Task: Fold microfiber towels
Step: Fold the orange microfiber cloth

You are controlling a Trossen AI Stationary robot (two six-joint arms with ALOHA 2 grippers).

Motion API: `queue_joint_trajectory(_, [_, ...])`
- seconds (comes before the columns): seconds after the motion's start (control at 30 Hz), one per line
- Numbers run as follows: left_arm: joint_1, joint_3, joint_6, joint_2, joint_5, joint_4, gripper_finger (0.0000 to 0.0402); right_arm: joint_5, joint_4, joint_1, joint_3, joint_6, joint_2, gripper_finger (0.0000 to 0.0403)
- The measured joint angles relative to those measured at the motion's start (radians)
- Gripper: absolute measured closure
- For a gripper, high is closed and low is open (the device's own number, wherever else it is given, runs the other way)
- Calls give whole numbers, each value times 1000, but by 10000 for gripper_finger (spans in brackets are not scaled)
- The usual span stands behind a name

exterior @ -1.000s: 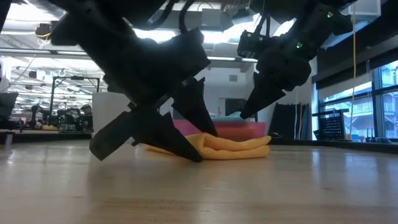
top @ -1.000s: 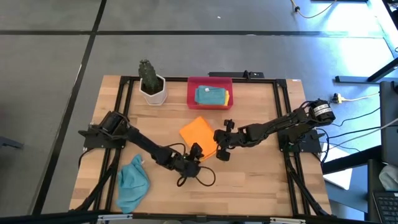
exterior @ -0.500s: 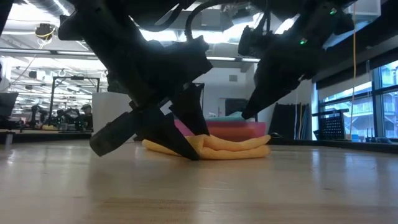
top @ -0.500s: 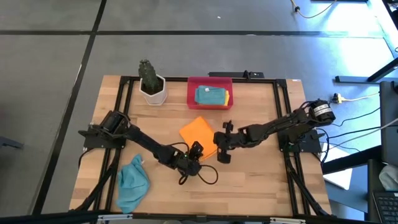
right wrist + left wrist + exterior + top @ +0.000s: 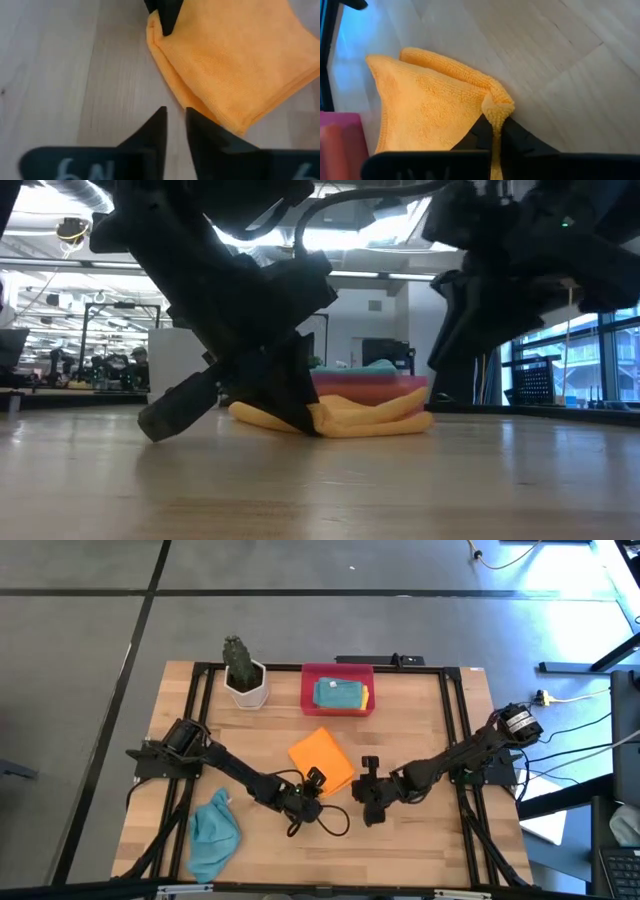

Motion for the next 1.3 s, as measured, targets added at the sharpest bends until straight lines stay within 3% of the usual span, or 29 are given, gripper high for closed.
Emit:
queue_joint_trajectory(0.3, [-55, -5, -104, -40, 45, -15, 401, 76, 36, 84, 0, -27, 6, 211])
queue_joint_trajectory(0.47, [-72, -72, -158, -95, 104, 49, 401, 123, 135, 131, 0, -56, 78, 173])
queue_joint_trajectory(0.83, [-111, -405, -250, -296, 108, 426, 401, 288, 352, 152, 0, -131, 285, 167])
queue_joint_trajectory(0.97, [-111, -448, -277, -321, 106, 462, 401, 330, 404, 149, 0, -137, 314, 168])
queue_joint_trajectory(1.3, [-105, -451, -274, -319, 93, 499, 401, 303, 559, 127, 1, -130, 331, 168])
